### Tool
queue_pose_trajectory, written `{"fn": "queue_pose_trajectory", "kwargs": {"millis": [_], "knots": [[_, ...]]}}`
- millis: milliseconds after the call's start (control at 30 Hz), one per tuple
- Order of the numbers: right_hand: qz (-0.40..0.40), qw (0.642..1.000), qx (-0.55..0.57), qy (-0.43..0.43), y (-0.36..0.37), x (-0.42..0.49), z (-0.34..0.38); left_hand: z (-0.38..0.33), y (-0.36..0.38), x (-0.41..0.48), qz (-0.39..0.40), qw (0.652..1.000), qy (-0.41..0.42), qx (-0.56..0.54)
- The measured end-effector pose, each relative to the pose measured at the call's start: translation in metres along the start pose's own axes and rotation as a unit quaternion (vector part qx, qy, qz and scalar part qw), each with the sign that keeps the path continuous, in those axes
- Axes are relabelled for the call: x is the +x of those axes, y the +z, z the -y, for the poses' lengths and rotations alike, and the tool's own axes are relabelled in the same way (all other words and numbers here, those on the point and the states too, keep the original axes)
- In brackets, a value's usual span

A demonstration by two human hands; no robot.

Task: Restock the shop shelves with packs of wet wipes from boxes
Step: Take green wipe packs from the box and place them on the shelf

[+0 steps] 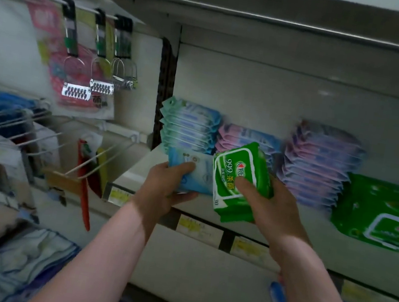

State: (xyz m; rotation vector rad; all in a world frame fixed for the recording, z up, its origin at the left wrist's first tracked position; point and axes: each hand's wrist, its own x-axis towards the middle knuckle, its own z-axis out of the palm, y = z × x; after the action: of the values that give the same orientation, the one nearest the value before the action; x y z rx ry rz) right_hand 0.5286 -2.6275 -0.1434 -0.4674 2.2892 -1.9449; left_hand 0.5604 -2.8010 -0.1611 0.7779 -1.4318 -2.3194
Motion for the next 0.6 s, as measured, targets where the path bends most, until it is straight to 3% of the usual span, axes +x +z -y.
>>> {"fn": "queue_pose_trajectory", "kwargs": {"millis": [300,600], "knots": [[-0.013,0.997,0.082,0.002,0.009,0.039,0.005,-0.042,-0.013,0.052,-0.063,0.996,0.046,0.034],[-0.038,0.989,0.144,0.011,0.028,0.072,0.012,-0.108,-0.008,0.110,-0.060,0.997,0.034,0.042]]}}
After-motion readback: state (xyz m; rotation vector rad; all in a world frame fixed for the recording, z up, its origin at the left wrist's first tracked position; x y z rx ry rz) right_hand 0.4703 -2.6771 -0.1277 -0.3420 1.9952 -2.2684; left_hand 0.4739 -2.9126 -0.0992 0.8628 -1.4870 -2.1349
